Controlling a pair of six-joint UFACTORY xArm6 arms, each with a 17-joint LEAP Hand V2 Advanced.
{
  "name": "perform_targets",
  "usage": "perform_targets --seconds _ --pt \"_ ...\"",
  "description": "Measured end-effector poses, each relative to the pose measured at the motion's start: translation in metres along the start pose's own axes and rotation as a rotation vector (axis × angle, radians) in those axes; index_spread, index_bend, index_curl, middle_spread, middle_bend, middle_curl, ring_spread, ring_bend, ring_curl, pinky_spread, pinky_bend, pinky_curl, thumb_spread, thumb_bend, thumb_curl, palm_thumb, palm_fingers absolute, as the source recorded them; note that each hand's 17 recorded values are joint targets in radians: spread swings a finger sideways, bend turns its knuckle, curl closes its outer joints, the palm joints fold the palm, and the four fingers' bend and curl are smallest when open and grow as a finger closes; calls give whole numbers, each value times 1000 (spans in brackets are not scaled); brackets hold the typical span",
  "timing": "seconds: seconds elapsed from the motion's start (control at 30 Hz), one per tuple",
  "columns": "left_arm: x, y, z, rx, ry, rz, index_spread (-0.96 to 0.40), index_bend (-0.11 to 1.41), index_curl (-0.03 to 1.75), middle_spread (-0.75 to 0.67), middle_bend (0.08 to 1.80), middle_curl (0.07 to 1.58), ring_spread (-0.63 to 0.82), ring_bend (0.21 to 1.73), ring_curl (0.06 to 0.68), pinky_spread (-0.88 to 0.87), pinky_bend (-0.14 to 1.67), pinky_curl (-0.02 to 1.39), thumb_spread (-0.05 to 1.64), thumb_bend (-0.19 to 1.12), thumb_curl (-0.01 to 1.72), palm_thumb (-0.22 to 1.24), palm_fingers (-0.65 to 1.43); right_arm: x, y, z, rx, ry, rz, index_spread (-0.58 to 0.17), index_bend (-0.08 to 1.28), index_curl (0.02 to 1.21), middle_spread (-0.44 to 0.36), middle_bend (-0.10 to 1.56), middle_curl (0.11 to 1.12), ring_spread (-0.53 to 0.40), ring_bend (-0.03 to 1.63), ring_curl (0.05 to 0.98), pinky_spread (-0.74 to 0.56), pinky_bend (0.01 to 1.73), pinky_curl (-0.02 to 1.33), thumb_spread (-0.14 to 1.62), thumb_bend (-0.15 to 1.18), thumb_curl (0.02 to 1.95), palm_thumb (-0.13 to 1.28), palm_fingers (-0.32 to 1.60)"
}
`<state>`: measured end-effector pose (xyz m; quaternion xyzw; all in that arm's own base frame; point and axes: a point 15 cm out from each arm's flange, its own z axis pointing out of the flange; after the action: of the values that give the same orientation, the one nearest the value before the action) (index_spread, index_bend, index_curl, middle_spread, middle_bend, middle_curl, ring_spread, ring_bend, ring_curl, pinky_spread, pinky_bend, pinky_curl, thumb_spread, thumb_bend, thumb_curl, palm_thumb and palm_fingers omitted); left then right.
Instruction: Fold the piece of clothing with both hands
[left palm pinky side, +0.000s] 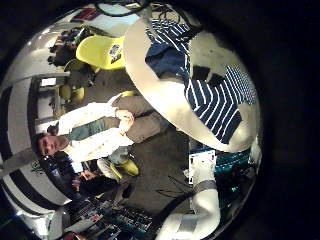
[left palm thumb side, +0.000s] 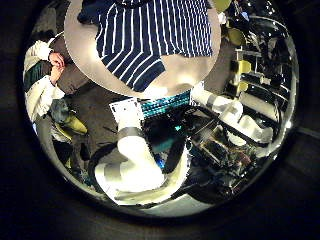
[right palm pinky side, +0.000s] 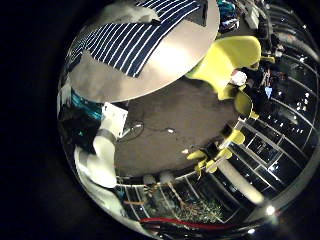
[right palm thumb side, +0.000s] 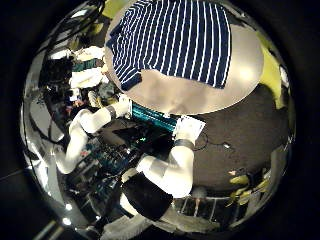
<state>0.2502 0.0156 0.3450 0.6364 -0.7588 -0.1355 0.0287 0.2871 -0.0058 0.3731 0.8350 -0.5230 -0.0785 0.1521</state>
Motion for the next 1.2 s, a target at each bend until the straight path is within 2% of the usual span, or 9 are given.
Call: perform_targets --seconds 0.13,0.23,0.33,0.43,0.6,0.73,0.87,1.03,1.2 --pt "3 3 -5 18 2 -27 62 158 276 171 311 395 84 950 251 13 684 513 1012 -23 281 82 73 4 3 1 -3 -5 -4 -324 164 300 65 242 357 163 645 209 335 726 122 1216 -16 225 181 137" --pt "3 7 0 -3 -2 -29 54 160 281 187 293 387 90 944 246 14 685 503 1033 -15 285 118 79 6 3 1 -3 -4 -7 -324 162 298 65 238 357 165 643 211 336 715 129 1217 -16 224 181 141" --pt "6 10 18 -45 0 -21 50 160 284 194 288 384 98 935 243 17 682 495 1046 -16 287 144 84 9 4 2 -1 -10 -1 -324 160 296 65 237 357 166 639 212 336 708 133 1217 -18 224 178 143" --pt "11 10 38 -73 -6 -1 49 176 294 197 297 389 120 916 239 51 629 478 1051 -21 286 151 59 10 4 2 1 -16 5 -324 161 295 65 233 356 166 637 215 336 699 139 1218 -16 225 175 147" --pt "22 5 69 -80 -13 38 48 172 307 207 282 383 184 874 224 149 580 448 1060 -18 286 176 43 13 2 11 -2 -23 16 -318 159 293 65 232 357 166 630 218 337 690 147 1219 -16 226 174 151" --pt "33 -12 89 -25 -17 69 48 164 309 217 280 379 229 845 213 219 559 427 1046 -26 285 176 53 9 3 29 -43 -41 21 -316 158 289 65 240 360 166 622 219 337 678 153 1255 -8 221 185 157" --pt "58 -33 97 37 -10 119 48 157 307 229 281 380 255 835 207 249 549 415 1023 -30 284 158 61 5 5 44 -80 -56 23 -308 158 288 74 246 362 166 616 220 338 670 157 1276 -11 217 192 161" --pt "72 -36 124 -11 -20 169 51 159 307 253 262 377 317 813 203 313 530 399 963 -39 283 116 23 5 6 44 -83 -56 44 -297 158 286 83 252 363 167 608 222 339 660 163 1293 -10 210 197 166" --pt "78 -36 156 -56 -44 216 72 160 303 335 241 364 412 774 191 404 498 375 912 -35 291 95 -24 2 5 44 -91 -54 73 -292 158 285 88 257 363 167 601 223 339 651 167 1306 -10 207 202 170"
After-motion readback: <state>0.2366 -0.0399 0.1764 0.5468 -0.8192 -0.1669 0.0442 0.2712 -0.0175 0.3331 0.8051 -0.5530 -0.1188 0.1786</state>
